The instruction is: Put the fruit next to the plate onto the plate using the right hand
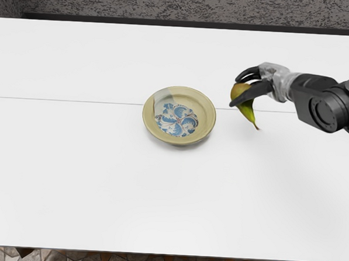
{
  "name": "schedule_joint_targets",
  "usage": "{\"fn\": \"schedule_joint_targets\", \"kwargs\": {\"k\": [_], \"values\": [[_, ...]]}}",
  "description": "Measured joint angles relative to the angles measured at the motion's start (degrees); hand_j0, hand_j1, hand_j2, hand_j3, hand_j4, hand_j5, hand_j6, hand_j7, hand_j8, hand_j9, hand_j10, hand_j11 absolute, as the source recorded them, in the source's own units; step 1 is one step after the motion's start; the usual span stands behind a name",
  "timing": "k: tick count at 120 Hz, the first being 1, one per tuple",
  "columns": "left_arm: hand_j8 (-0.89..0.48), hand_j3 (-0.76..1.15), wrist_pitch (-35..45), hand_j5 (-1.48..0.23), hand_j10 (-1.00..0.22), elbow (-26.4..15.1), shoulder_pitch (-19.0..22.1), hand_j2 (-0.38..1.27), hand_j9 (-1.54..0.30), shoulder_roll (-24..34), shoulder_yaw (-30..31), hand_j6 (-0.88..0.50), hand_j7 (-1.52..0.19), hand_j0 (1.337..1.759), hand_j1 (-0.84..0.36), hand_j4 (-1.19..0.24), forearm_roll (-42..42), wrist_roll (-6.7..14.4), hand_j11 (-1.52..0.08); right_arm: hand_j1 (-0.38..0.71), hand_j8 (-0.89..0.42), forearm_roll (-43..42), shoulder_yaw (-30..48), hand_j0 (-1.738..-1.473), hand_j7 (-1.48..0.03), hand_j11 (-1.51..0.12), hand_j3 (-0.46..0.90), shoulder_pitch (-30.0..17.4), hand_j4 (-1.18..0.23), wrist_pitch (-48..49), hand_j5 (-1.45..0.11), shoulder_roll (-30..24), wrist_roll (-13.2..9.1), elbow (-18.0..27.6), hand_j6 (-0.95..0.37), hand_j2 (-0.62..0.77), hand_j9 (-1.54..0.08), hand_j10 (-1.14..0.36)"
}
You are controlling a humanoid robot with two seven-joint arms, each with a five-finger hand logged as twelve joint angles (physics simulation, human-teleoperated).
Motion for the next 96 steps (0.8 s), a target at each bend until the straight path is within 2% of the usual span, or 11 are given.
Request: {"fn": "schedule_joint_targets", "kwargs": {"k": [20, 28, 38, 49, 75, 96], "values": [[0.0, 0.0, 0.0, 0.0, 0.0, 0.0, 0.0, 0.0, 0.0, 0.0, 0.0, 0.0, 0.0, 1.658, 0.35, 0.0, 0.0, 0.0, 0.0, 0.31, -0.3, 0.8, 0.4, -1.648, -1.13, -1.18, 0.0, 1.9, -0.85, 4.3, -1.19, 3.8, 0.0, -1.8, -0.43, 0.45, -1.16, -0.41], [0.0, 0.0, 0.0, 0.0, 0.0, 0.0, 0.0, 0.0, 0.0, 0.0, 0.0, 0.0, 0.0, 1.658, 0.35, 0.0, 0.0, 0.0, 0.0, 0.28, -0.31, 0.8, 0.5, -1.648, -1.13, -1.18, 0.0, 2.6, -0.85, 5.6, -1.19, 5.7, 0.0, -3.0, -0.45, 0.37, -1.16, -0.42], [0.0, 0.0, 0.0, 0.0, 0.0, 0.0, 0.0, 0.0, 0.0, 0.0, 0.0, 0.0, 0.0, 1.658, 0.35, 0.0, 0.0, 0.0, 0.0, 0.29, -0.32, 0.8, 0.5, -1.648, -1.13, -1.18, 0.0, 3.5, -0.85, 7.5, -1.19, 8.8, 0.0, -5.6, -0.46, 0.43, -1.16, -0.44], [0.0, 0.0, 0.0, 0.0, 0.0, 0.0, 0.0, 0.0, 0.0, 0.0, 0.0, 0.0, 0.0, 1.658, 0.35, 0.0, 0.0, 0.0, 0.0, 0.31, -0.3, 0.8, 0.6, -1.648, -1.13, -1.17, 0.0, 4.3, -0.85, 9.0, -1.19, 11.0, 0.0, -7.8, -0.44, 0.43, -1.16, -0.43], [0.0, 0.0, 0.0, 0.0, 0.0, 0.0, 0.0, 0.0, 0.0, 0.0, 0.0, 0.0, 0.0, 1.658, 0.35, 0.0, 0.0, 0.0, 0.0, 0.35, -0.28, 0.8, 2.1, -1.647, -1.13, -1.19, 0.0, 4.9, -0.85, 13.7, -1.19, 17.1, 0.0, -13.9, -0.42, 0.51, -1.17, -0.41], [0.0, 0.0, 0.0, 0.0, 0.0, 0.0, 0.0, 0.0, 0.0, 0.0, 0.0, 0.0, 0.0, 1.658, 0.35, 0.0, 0.0, 0.0, 0.0, 0.33, -0.29, 0.6, 2.2, -1.646, -1.13, -1.19, 0.0, 4.8, -0.85, 15.0, -1.19, 19.8, 0.0, -16.5, -0.44, 0.46, -1.18, -0.42]]}}
